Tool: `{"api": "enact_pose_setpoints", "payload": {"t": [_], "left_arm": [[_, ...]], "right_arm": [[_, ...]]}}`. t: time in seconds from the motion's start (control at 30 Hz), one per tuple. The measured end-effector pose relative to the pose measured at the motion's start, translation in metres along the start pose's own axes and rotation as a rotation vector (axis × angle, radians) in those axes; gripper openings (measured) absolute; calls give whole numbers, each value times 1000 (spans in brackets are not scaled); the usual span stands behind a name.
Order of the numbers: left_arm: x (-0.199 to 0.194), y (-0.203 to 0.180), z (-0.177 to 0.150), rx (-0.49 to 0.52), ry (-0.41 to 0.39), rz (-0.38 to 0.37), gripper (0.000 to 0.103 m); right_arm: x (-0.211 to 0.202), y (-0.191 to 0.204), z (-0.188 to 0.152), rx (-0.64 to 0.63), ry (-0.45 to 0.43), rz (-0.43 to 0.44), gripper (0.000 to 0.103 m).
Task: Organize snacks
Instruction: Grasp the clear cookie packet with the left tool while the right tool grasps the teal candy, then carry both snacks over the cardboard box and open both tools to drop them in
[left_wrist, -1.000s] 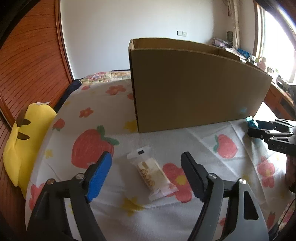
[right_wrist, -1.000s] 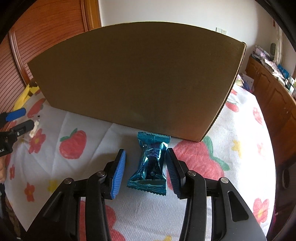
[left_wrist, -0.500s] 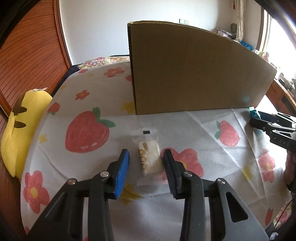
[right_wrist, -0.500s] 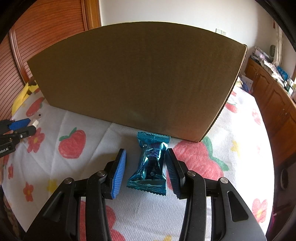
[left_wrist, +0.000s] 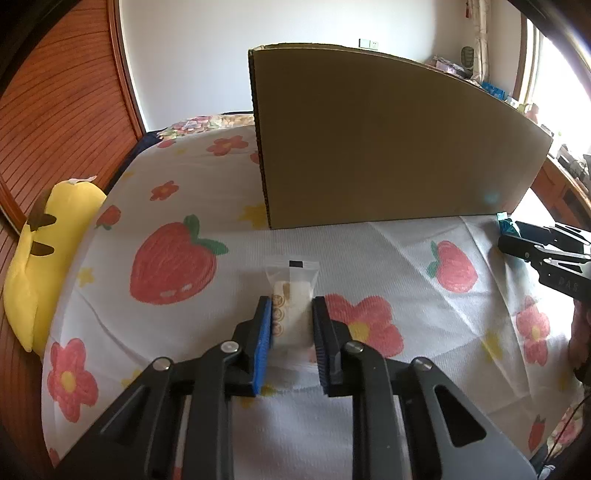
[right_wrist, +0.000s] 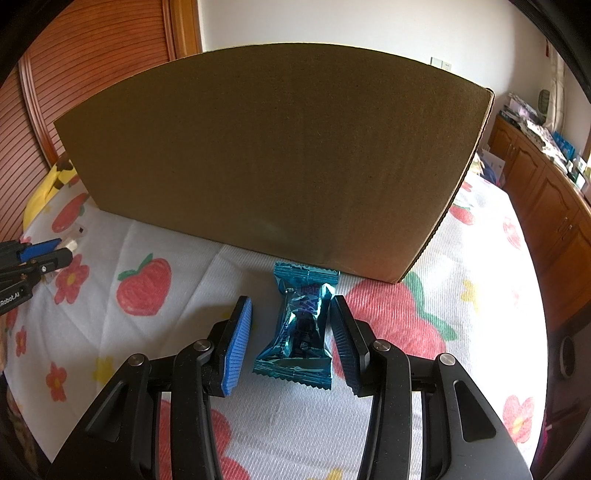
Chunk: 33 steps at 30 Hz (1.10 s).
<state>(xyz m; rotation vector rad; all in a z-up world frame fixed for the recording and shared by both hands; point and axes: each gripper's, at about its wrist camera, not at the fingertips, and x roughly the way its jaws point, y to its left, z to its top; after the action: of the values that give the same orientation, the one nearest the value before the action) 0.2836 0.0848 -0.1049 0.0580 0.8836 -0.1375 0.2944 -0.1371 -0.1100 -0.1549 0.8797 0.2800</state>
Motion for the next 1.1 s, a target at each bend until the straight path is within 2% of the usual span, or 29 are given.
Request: {"api": "enact_pose_setpoints", "payload": {"t": [0.33, 0.4, 0.47, 0.5, 0.8, 1.1], "left_arm": [[-29, -8, 0, 7, -65, -6, 19], [-36, -10, 1, 9, -77, -11, 19], [-43, -12, 1, 12, -90, -17, 19], [-47, -14, 2, 14, -98, -18, 19], [-75, -29, 8, 34, -161, -54, 19], [-91, -36, 44, 53, -244, -62, 19]], "right_arm": [[1, 0, 1, 4, -1, -5, 38], [0, 0, 0, 3, -2, -9, 34], [-1, 0, 1, -3, -4, -7, 23], [-1, 1, 1, -5, -5, -11, 21], [-16, -2, -4, 8, -17, 31, 21], [-84, -8, 9, -6, -150, 92, 21]]}}
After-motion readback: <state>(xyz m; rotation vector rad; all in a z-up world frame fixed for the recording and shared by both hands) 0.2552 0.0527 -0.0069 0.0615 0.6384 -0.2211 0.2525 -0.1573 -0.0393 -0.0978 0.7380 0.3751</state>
